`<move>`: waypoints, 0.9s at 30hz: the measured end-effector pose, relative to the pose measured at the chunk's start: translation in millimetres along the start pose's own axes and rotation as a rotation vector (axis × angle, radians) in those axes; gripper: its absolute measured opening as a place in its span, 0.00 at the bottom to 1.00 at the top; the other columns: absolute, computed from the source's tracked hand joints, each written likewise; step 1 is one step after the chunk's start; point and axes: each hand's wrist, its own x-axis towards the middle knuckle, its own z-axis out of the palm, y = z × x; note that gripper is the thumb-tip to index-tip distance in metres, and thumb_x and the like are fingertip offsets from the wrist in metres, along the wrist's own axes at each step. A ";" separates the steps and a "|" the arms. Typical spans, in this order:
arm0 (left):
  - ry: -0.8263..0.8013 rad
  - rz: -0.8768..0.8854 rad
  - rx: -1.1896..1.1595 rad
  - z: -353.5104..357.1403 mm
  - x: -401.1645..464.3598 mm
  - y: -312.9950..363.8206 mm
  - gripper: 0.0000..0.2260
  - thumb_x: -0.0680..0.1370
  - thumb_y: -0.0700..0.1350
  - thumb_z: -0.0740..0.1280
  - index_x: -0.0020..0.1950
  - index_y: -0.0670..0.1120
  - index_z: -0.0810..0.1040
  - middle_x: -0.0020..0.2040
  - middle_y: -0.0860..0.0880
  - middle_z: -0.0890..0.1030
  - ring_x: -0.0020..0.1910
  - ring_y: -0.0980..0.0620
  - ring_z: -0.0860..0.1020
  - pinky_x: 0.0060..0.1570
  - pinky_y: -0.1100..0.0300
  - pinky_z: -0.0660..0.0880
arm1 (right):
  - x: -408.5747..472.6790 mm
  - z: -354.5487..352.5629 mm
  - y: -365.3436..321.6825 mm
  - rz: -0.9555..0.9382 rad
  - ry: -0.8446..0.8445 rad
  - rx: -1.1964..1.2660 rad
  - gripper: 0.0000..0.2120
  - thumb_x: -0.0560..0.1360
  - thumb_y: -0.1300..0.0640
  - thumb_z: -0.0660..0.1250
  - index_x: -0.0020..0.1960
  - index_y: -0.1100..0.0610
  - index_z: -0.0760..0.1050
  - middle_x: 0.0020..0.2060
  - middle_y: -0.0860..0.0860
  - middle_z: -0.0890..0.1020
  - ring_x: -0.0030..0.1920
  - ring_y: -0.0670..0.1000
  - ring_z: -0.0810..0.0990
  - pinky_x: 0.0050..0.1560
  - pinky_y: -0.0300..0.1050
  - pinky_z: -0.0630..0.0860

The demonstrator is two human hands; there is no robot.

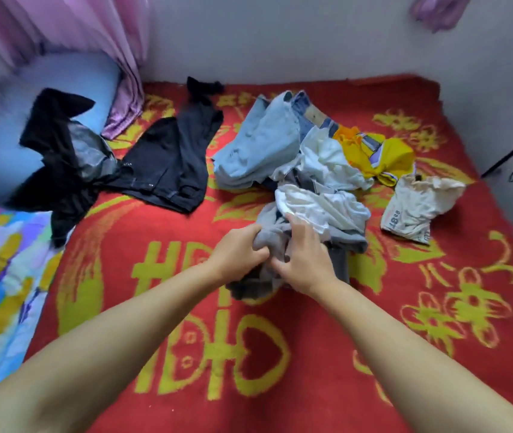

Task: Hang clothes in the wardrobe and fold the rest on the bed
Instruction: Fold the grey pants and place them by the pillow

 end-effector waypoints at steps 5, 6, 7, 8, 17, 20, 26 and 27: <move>0.009 0.090 0.065 -81.2 -20.3 51.3 0.10 0.71 0.44 0.69 0.51 0.46 0.74 0.44 0.50 0.79 0.47 0.47 0.78 0.43 0.56 0.71 | 13.1 -90.7 -68.2 -0.126 -0.033 -0.093 0.15 0.70 0.62 0.62 0.57 0.58 0.72 0.51 0.57 0.79 0.54 0.61 0.77 0.49 0.52 0.74; 0.025 0.105 0.112 -98.5 -20.9 57.5 0.12 0.72 0.44 0.68 0.55 0.45 0.74 0.48 0.48 0.79 0.50 0.47 0.78 0.46 0.54 0.72 | 16.8 -110.7 -80.3 -0.142 0.004 -0.100 0.15 0.71 0.64 0.62 0.56 0.58 0.74 0.52 0.57 0.79 0.54 0.60 0.77 0.47 0.50 0.73; 0.064 0.124 0.162 -116.0 -20.7 63.2 0.12 0.73 0.42 0.67 0.56 0.45 0.74 0.51 0.46 0.79 0.51 0.46 0.77 0.48 0.51 0.73 | 19.8 -132.0 -94.1 -0.168 0.055 -0.104 0.14 0.71 0.65 0.61 0.56 0.58 0.75 0.52 0.57 0.79 0.54 0.59 0.77 0.45 0.48 0.72; 0.123 0.146 0.203 -133.2 -20.1 69.1 0.12 0.74 0.40 0.65 0.56 0.44 0.74 0.51 0.45 0.78 0.52 0.44 0.76 0.48 0.50 0.73 | 23.0 -153.3 -109.5 -0.198 0.111 -0.108 0.14 0.71 0.65 0.61 0.55 0.59 0.76 0.52 0.58 0.79 0.54 0.59 0.77 0.45 0.47 0.71; 0.633 -0.160 0.129 -277.9 -38.8 60.8 0.07 0.74 0.37 0.65 0.47 0.44 0.82 0.47 0.37 0.79 0.46 0.40 0.78 0.44 0.55 0.73 | 27.3 -336.7 -160.0 -0.148 0.441 -0.229 0.16 0.72 0.65 0.62 0.58 0.56 0.76 0.54 0.60 0.79 0.56 0.61 0.77 0.55 0.51 0.74; 0.610 -0.245 -0.016 -309.1 -52.2 64.0 0.08 0.72 0.36 0.65 0.42 0.46 0.82 0.40 0.42 0.82 0.38 0.45 0.79 0.38 0.59 0.75 | 18.5 -358.6 -144.3 0.070 0.253 -0.400 0.14 0.74 0.62 0.64 0.58 0.53 0.75 0.56 0.57 0.79 0.55 0.58 0.78 0.54 0.48 0.76; 0.673 -0.174 -0.207 -379.1 -60.5 110.4 0.12 0.74 0.32 0.57 0.41 0.42 0.78 0.29 0.43 0.73 0.20 0.51 0.69 0.15 0.66 0.66 | 18.4 -410.8 -179.8 0.063 0.273 -0.265 0.15 0.68 0.70 0.60 0.49 0.57 0.79 0.39 0.58 0.81 0.35 0.55 0.78 0.30 0.41 0.75; 0.679 -0.178 -0.196 -394.5 -61.3 122.7 0.12 0.73 0.32 0.55 0.39 0.42 0.76 0.27 0.44 0.70 0.18 0.51 0.66 0.15 0.67 0.64 | 20.6 -424.8 -190.1 -0.004 0.387 -0.279 0.12 0.69 0.68 0.62 0.48 0.58 0.79 0.40 0.58 0.82 0.37 0.56 0.77 0.35 0.41 0.74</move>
